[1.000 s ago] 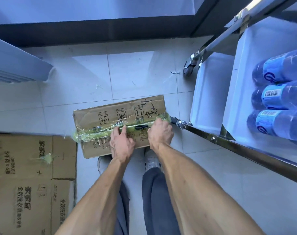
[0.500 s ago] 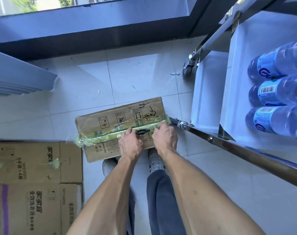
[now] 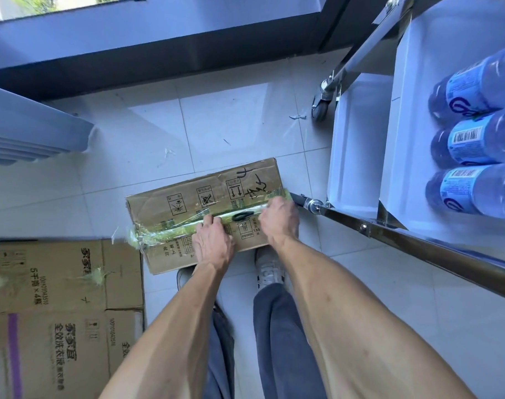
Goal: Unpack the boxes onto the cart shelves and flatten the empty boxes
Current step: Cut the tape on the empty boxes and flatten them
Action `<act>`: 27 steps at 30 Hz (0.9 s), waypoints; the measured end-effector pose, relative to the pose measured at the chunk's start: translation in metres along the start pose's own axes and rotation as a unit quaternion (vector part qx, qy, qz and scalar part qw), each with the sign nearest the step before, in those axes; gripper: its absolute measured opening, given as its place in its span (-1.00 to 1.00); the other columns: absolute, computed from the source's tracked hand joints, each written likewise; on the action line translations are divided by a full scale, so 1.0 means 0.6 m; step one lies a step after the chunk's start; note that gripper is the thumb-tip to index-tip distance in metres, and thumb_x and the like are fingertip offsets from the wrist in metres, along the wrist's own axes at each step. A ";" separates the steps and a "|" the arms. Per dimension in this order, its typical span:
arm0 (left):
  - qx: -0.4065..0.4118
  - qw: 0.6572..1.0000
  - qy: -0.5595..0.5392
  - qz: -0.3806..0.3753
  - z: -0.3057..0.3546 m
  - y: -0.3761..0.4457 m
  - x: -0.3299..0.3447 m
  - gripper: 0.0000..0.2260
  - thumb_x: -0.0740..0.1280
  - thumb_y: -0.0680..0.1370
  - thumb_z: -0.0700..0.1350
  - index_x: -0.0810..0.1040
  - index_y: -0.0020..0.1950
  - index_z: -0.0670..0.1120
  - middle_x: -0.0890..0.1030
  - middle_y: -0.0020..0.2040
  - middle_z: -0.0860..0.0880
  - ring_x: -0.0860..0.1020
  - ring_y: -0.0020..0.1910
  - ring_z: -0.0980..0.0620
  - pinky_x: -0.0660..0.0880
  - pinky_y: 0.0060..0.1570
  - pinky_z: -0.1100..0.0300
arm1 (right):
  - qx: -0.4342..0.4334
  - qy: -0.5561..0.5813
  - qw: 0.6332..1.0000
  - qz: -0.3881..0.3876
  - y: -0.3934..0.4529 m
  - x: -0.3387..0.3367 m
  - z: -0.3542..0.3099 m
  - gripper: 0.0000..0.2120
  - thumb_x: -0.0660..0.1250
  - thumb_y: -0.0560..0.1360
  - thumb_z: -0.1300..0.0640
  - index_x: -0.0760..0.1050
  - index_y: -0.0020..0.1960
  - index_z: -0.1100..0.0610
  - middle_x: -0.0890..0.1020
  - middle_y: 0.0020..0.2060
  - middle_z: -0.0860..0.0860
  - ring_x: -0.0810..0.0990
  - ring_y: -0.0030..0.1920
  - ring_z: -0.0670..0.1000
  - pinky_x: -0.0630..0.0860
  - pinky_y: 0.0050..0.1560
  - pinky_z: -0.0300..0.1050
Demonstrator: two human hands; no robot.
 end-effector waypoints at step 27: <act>-0.045 0.993 -0.039 -0.099 -0.004 -0.009 0.000 -0.78 0.15 0.46 -0.14 0.34 -0.40 -0.03 0.40 -0.45 0.03 0.35 -0.43 -0.01 0.38 -0.39 0.21 | 0.146 0.051 0.979 0.135 -0.073 0.009 0.037 -0.86 0.30 0.44 0.20 0.60 -0.06 0.05 0.68 -0.16 0.09 0.57 -0.16 0.13 0.39 -0.20 -0.12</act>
Point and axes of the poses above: each hand's wrist, its own y-axis towards the middle knuckle, its own x-axis out of the palm, z = x × y, the point moved 2 cm from there along y, towards the middle knuckle
